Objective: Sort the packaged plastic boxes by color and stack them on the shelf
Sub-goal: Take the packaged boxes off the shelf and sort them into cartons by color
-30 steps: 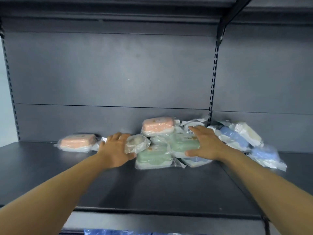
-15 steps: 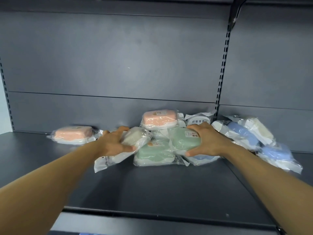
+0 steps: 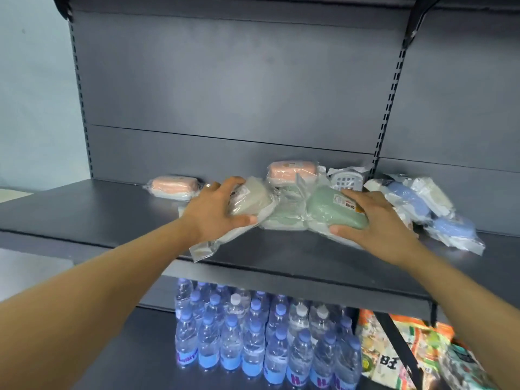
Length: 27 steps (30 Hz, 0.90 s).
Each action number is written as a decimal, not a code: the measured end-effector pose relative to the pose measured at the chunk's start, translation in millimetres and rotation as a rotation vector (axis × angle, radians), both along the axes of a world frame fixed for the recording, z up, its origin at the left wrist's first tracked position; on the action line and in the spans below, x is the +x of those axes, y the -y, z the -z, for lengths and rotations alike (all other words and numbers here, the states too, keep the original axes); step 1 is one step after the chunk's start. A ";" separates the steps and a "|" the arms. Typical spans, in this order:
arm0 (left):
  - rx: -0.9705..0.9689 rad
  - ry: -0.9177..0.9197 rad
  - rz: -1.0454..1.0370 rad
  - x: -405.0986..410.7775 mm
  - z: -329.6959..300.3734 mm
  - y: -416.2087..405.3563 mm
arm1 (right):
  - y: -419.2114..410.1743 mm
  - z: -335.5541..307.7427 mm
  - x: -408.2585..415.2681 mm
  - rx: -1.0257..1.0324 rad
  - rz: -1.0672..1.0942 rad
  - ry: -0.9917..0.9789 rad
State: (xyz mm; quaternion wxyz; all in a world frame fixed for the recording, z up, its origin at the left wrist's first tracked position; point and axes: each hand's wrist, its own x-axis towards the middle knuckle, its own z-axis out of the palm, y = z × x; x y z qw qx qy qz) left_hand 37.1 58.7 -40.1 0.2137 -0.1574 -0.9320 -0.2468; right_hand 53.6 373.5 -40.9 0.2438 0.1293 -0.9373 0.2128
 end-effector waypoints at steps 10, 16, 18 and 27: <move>0.026 0.052 0.209 148.9 54.6 34.8 | 42.9 63.7 180.6 0.042 0.128 0.133; -0.073 0.232 0.346 208.2 129.5 15.2 | 33.9 129.8 273.7 0.052 0.233 0.281; -0.115 0.305 0.376 222.2 153.8 0.6 | 22.2 150.2 300.0 0.052 0.272 0.332; -0.216 0.495 0.524 259.1 233.0 -94.7 | -72.4 221.4 383.3 -0.001 0.459 0.519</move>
